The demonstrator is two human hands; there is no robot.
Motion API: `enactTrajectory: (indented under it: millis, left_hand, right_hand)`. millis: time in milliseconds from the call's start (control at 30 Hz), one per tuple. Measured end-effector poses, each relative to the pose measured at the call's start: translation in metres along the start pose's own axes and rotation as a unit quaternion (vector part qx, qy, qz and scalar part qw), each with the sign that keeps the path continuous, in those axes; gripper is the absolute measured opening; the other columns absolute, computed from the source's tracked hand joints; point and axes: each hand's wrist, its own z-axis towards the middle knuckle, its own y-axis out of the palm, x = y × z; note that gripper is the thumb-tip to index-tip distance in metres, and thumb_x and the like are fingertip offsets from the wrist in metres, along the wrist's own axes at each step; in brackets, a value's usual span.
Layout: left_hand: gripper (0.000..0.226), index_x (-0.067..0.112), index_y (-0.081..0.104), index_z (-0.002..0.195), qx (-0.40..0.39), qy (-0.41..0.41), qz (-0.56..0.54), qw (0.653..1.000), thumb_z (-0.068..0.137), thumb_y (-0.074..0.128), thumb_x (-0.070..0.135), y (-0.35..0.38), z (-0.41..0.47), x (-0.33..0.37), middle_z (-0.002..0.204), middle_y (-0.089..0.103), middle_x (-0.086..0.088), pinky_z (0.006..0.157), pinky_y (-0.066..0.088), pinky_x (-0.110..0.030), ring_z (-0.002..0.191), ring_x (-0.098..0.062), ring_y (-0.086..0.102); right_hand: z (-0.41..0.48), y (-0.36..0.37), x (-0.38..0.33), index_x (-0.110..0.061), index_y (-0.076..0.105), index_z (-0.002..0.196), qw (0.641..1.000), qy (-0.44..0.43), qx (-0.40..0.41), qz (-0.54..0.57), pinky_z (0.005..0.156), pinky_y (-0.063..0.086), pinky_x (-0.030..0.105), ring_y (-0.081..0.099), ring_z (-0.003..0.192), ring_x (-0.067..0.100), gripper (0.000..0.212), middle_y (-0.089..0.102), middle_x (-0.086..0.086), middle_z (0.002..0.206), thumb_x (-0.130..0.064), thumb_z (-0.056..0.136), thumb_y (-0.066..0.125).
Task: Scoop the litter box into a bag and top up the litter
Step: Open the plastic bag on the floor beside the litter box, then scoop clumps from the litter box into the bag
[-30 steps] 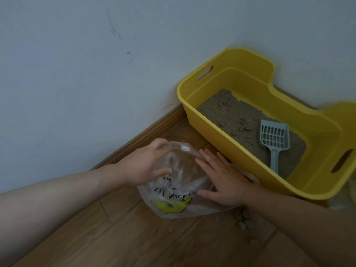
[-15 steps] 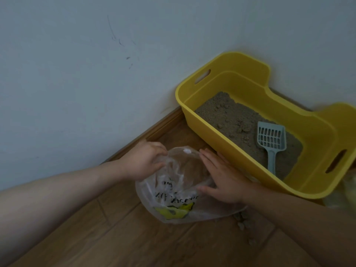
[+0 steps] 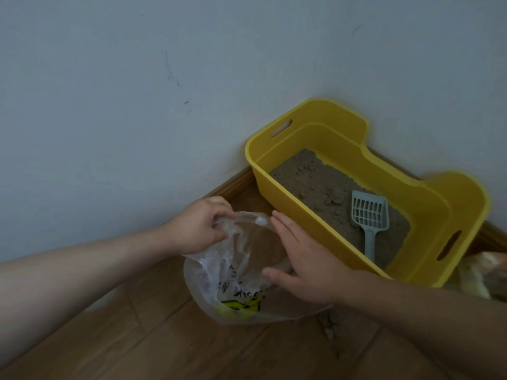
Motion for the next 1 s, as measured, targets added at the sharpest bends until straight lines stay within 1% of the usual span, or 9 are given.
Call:
enactTrajectory:
  millis: [100, 200, 367, 467, 533, 733, 800, 900, 1000]
  left_hand:
    - [0.042, 0.018, 0.068, 0.12, 0.002, -0.001, -0.017, 1.0, 0.079, 0.078, 0.016, -0.005, 0.004, 0.006, 0.117, 0.055, 0.009, 0.086, 0.051, -0.028, 0.095, -0.003, 0.057]
    - [0.045, 0.021, 0.065, 0.122, -0.012, 0.003, -0.024, 1.0, 0.08, 0.078, 0.018, -0.009, 0.009, 0.013, 0.118, 0.053, 0.014, 0.079, 0.047, -0.016, 0.089, 0.004, 0.055]
    - [0.052, 0.027, 0.063, 0.125, -0.038, 0.011, -0.052, 0.998, 0.077, 0.08, 0.016, -0.016, 0.018, 0.021, 0.12, 0.049, 0.017, 0.082, 0.043, -0.013, 0.1, 0.003, 0.054]
    - [0.053, 0.034, 0.061, 0.124, -0.04, 0.019, -0.058, 0.997, 0.077, 0.08, 0.018, -0.018, 0.023, 0.022, 0.12, 0.048, 0.022, 0.08, 0.042, -0.008, 0.101, 0.007, 0.052]
    - [0.053, 0.037, 0.059, 0.122, -0.038, 0.028, -0.061, 0.997, 0.077, 0.08, 0.018, -0.019, 0.025, 0.023, 0.12, 0.049, 0.021, 0.077, 0.041, -0.007, 0.099, 0.009, 0.052]
    - [0.056, 0.047, 0.055, 0.117, -0.053, 0.037, -0.074, 0.995, 0.076, 0.081, 0.017, -0.02, 0.03, 0.027, 0.12, 0.049, 0.023, 0.084, 0.047, -0.017, 0.103, 0.0, 0.055]
    - [0.057, 0.048, 0.054, 0.118, -0.054, 0.037, -0.071, 0.995, 0.077, 0.081, 0.019, -0.019, 0.033, 0.027, 0.12, 0.048, 0.024, 0.079, 0.046, -0.017, 0.099, -0.004, 0.056]
    - [0.057, 0.037, 0.058, 0.124, -0.047, 0.034, -0.059, 0.997, 0.076, 0.083, 0.02, -0.016, 0.037, 0.026, 0.12, 0.048, 0.023, 0.072, 0.042, -0.01, 0.093, -0.004, 0.055]
    - [0.058, 0.041, 0.056, 0.121, -0.048, 0.039, -0.059, 0.996, 0.075, 0.083, 0.019, -0.013, 0.039, 0.026, 0.12, 0.049, 0.02, 0.07, 0.044, -0.014, 0.09, -0.012, 0.056]
  right_hand:
    - [-0.007, -0.033, -0.006, -0.026, -0.008, 0.157, 1.0, -0.02, -0.001, -0.016, 0.116, 0.008, 0.022, -0.007, 0.146, -0.003, 0.092, -0.015, -0.022, 0.16, -0.068, 0.091, 0.042]
    - [-0.012, -0.067, 0.002, -0.025, -0.003, 0.157, 0.999, -0.007, 0.009, -0.045, 0.116, 0.013, 0.022, 0.002, 0.147, 0.002, 0.09, -0.006, -0.019, 0.161, -0.065, 0.092, 0.044]
    - [-0.017, -0.09, 0.041, -0.024, 0.007, 0.157, 0.993, 0.095, 0.033, -0.068, 0.114, 0.027, 0.028, 0.024, 0.144, 0.012, 0.081, 0.011, -0.009, 0.162, -0.061, 0.095, 0.044]
    - [-0.013, -0.082, 0.069, -0.019, 0.016, 0.156, 0.98, 0.174, 0.073, -0.071, 0.105, 0.038, 0.032, 0.044, 0.132, 0.019, 0.076, 0.023, 0.0, 0.16, -0.057, 0.097, 0.045]
    - [-0.012, -0.072, 0.087, -0.016, 0.021, 0.154, 0.968, 0.222, 0.085, -0.076, 0.104, 0.042, 0.035, 0.048, 0.129, 0.021, 0.074, 0.032, 0.005, 0.155, -0.054, 0.096, 0.048]
    - [-0.022, -0.053, 0.117, -0.013, 0.015, 0.155, 0.955, 0.286, -0.01, -0.072, 0.106, 0.045, 0.042, 0.043, 0.134, 0.028, 0.081, 0.031, 0.013, 0.154, -0.055, 0.095, 0.051]
    - [-0.025, -0.052, 0.12, -0.015, 0.014, 0.155, 0.954, 0.292, -0.024, -0.069, 0.106, 0.045, 0.042, 0.043, 0.133, 0.029, 0.08, 0.029, 0.013, 0.155, -0.053, 0.095, 0.051]
    - [-0.026, -0.049, 0.125, -0.02, 0.011, 0.156, 0.953, 0.29, -0.048, -0.067, 0.102, 0.046, 0.04, 0.048, 0.128, 0.028, 0.079, 0.025, 0.011, 0.156, -0.054, 0.096, 0.049]
    - [-0.027, -0.047, 0.131, -0.023, 0.009, 0.156, 0.951, 0.292, -0.083, -0.056, 0.101, 0.046, 0.038, 0.048, 0.128, 0.027, 0.076, 0.022, 0.007, 0.157, -0.054, 0.097, 0.047]
